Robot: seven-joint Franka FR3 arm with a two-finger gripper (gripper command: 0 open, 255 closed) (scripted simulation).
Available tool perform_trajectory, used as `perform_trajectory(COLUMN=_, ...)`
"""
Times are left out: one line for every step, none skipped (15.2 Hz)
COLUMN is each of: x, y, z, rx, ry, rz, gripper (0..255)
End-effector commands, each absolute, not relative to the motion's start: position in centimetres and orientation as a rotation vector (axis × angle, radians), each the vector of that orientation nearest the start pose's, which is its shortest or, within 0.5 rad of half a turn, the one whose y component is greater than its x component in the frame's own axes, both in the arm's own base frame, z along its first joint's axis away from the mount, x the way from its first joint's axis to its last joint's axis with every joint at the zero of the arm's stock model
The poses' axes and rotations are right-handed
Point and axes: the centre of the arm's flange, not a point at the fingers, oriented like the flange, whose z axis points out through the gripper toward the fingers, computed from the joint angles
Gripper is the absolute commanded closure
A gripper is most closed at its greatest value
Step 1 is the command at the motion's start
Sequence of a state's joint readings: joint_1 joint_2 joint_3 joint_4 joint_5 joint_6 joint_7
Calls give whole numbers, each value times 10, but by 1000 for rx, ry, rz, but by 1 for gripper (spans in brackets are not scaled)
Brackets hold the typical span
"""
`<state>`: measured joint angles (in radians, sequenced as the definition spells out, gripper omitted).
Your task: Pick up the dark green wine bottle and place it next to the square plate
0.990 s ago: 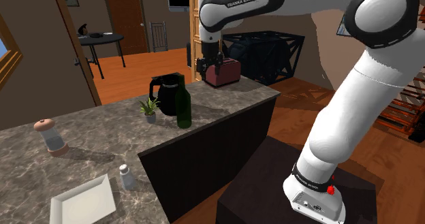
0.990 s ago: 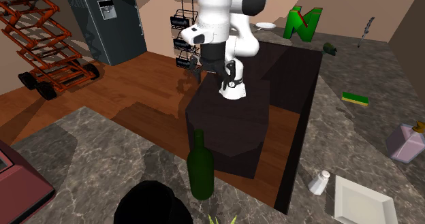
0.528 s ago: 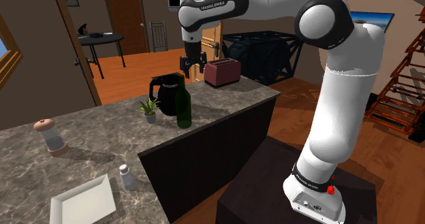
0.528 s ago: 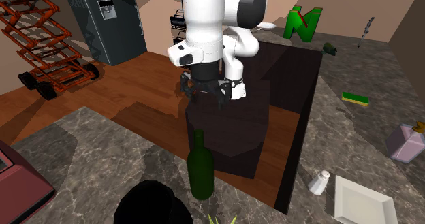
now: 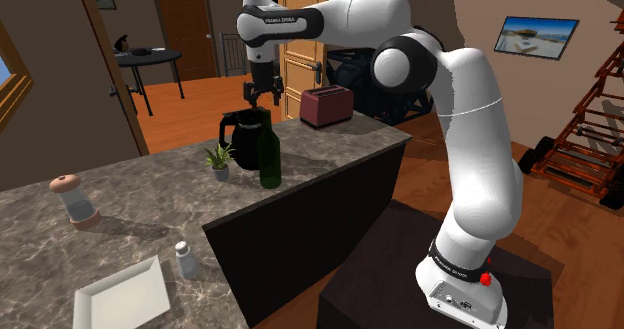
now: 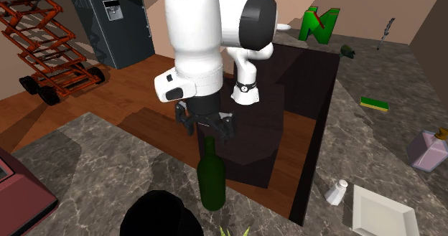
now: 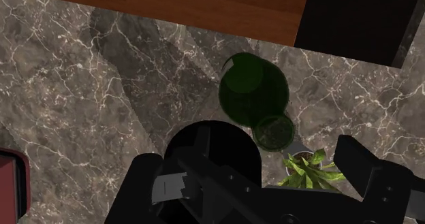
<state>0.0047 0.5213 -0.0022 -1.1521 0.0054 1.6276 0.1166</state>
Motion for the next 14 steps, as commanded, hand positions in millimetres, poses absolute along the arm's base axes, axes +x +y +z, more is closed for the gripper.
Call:
perform_trajectory(x=708, y=4, z=489, rx=-3132, ry=182, rz=73, gripper=0)
perform_trajectory(x=708, y=4, z=484, rx=-3132, ry=182, rz=73, gripper=0)
perform_trajectory(x=708, y=4, z=479, rx=-3132, ry=182, rz=73, gripper=0)
perform_trajectory(x=708, y=4, z=474, rx=-3132, ry=182, rz=73, gripper=0)
perform_trajectory(x=708, y=4, z=468, rx=-3132, ry=182, rz=73, gripper=0)
perform_trajectory(x=707, y=4, z=463, rx=-3132, ry=182, rz=73, gripper=0)
perform_trajectory(x=707, y=4, z=460, rx=-3132, ry=182, rz=73, gripper=0)
perform_trajectory(x=707, y=4, z=460, rx=-3132, ry=182, rz=73, gripper=0)
perform_trajectory(x=707, y=4, z=460, rx=-3132, ry=182, rz=73, gripper=0)
perform_trajectory(x=707, y=4, z=460, rx=-3132, ry=182, rz=73, gripper=0)
perform_trajectory(x=707, y=4, z=460, rx=-3132, ry=182, rz=73, gripper=0)
perform_trajectory(x=707, y=4, z=460, rx=-3132, ry=182, rz=73, gripper=0)
perform_trajectory(x=707, y=4, z=460, rx=-3132, ry=182, rz=73, gripper=0)
perform_trajectory(x=707, y=4, z=460, rx=-3132, ry=182, rz=73, gripper=0)
